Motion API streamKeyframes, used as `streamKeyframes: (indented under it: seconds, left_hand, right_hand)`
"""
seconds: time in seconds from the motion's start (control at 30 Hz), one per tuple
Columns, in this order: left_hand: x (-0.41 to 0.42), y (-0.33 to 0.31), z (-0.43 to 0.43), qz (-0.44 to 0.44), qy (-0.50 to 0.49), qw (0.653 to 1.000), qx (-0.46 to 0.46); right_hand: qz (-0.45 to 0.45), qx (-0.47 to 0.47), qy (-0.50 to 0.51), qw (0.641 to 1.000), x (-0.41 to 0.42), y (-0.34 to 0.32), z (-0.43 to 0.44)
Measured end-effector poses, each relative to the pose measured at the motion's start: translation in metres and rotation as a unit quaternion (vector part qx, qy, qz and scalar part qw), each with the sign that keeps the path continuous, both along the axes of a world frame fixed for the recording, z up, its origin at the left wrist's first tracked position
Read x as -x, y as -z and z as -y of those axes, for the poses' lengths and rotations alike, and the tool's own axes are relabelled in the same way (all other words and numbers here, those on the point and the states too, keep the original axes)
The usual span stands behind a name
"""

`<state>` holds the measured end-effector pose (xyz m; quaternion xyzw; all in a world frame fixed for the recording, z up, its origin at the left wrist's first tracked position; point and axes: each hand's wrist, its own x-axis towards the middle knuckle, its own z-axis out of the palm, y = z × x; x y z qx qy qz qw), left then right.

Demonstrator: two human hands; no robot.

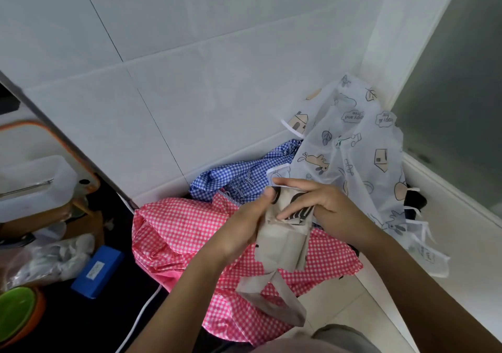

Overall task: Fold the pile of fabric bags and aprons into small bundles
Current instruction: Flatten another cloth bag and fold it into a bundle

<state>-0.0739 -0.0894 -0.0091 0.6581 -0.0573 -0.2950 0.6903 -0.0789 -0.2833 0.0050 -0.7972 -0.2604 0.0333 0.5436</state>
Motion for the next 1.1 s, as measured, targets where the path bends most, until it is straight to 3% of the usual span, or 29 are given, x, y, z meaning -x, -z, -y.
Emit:
streamKeyframes:
  seconds: [0.1, 0.2, 0.37, 0.5, 0.7, 0.8, 0.87, 0.97, 1.1]
  left_hand:
    - [0.003, 0.001, 0.001, 0.052, -0.024, 0.998, -0.028]
    - [0.001, 0.003, 0.005, 0.15, -0.064, 0.983, -0.084]
    - [-0.002, 0.006, 0.003, 0.369, -0.113, 0.897, -0.213]
    - [-0.002, 0.004, 0.008, 0.417, -0.124, 0.873, -0.221]
    - [-0.006, 0.008, 0.007, 0.341, -0.117, 0.918, -0.167]
    - [-0.014, 0.0, -0.002, 0.192, -0.021, 0.974, -0.119]
    - [-0.014, 0.0, -0.009, 0.084, 0.006, 0.993, -0.08]
    - [-0.012, 0.003, -0.01, -0.005, -0.017, 0.999, -0.04]
    - [-0.011, 0.006, -0.009, -0.104, -0.053, 0.993, 0.028]
  right_hand:
    - [-0.018, 0.031, 0.013, 0.999, 0.002, -0.002, -0.002]
    - [-0.152, -0.055, 0.028, 0.986, 0.009, -0.01, -0.001]
    - [-0.289, -0.182, 0.166, 0.925, 0.001, -0.001, -0.005]
    - [-0.352, -0.112, 0.12, 0.921, 0.013, 0.009, -0.013]
    - [-0.312, -0.172, 0.162, 0.92, 0.015, 0.014, -0.022]
    - [-0.241, -0.167, 0.24, 0.925, 0.019, 0.012, -0.024]
    - [-0.222, -0.176, 0.262, 0.923, 0.019, 0.011, -0.026]
    - [-0.206, -0.17, 0.255, 0.929, 0.02, 0.009, -0.027]
    - [-0.186, -0.095, 0.147, 0.967, 0.02, 0.003, -0.022]
